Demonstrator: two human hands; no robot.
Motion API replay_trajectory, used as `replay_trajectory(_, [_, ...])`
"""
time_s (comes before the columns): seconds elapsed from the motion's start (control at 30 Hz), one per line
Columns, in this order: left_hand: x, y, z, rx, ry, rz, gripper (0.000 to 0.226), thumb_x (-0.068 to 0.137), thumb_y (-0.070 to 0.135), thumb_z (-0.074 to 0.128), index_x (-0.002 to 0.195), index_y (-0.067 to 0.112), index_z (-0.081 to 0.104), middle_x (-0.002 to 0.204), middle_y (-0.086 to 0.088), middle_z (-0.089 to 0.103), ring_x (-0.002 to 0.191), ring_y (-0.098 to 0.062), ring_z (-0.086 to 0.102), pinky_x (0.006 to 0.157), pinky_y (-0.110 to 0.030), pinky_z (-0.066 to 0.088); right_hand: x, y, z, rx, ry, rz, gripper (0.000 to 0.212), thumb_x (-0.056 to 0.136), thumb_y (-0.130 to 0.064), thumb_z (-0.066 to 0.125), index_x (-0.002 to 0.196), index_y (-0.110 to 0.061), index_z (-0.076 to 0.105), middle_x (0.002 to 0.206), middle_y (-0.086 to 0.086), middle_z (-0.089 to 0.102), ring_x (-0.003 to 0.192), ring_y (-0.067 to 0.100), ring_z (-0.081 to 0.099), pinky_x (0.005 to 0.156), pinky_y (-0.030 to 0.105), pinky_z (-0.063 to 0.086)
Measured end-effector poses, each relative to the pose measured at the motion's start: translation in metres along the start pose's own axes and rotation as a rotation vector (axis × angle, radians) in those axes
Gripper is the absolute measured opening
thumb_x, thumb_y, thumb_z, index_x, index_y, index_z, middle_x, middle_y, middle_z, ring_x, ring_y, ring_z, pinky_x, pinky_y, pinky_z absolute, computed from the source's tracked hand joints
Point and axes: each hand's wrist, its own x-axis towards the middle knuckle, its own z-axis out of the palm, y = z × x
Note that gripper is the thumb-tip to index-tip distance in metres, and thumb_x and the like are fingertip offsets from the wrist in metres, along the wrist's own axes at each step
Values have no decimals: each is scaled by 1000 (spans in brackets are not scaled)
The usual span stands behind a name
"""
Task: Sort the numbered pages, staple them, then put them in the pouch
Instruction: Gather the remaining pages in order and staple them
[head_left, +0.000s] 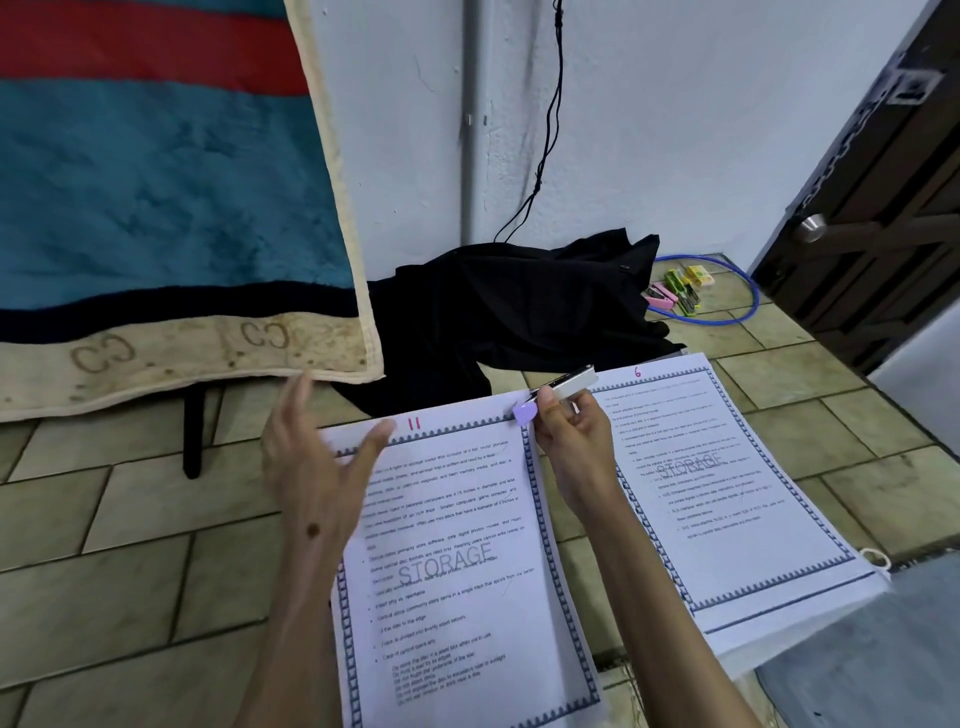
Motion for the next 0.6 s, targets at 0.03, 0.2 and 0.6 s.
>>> replay_trajectory(0.03, [-8, -10, -3, -219, -79, -190, 92, 60, 65, 71, 133, 17, 40, 132, -8, 53, 123, -27, 50, 96, -42, 46, 2, 1, -2, 11, 13, 4, 18, 97, -15, 48, 78, -16, 45, 42, -14, 52, 44, -3, 52, 56, 14, 46])
replay_trajectory(0.2, [-36, -42, 3, -499, -392, -407, 20, 73, 29, 73, 91, 26, 66, 89, 10, 71, 86, -15, 69, 66, -24, 57, 16, 16, -7, -17, 135, 56, 12, 94, -24, 54, 83, -18, 55, 74, -4, 68, 79, 13, 65, 79, 31, 53])
replay_trajectory(0.6, [-35, -57, 8, -427, -384, -426, 23, 86, 14, 64, 109, 14, 63, 106, -9, 69, 96, -27, 66, 85, -44, 54, 38, 33, -24, -1042, 196, -96, 39, 98, -37, 39, 131, -19, 47, 112, 4, 61, 109, 24, 50, 91, 45, 36])
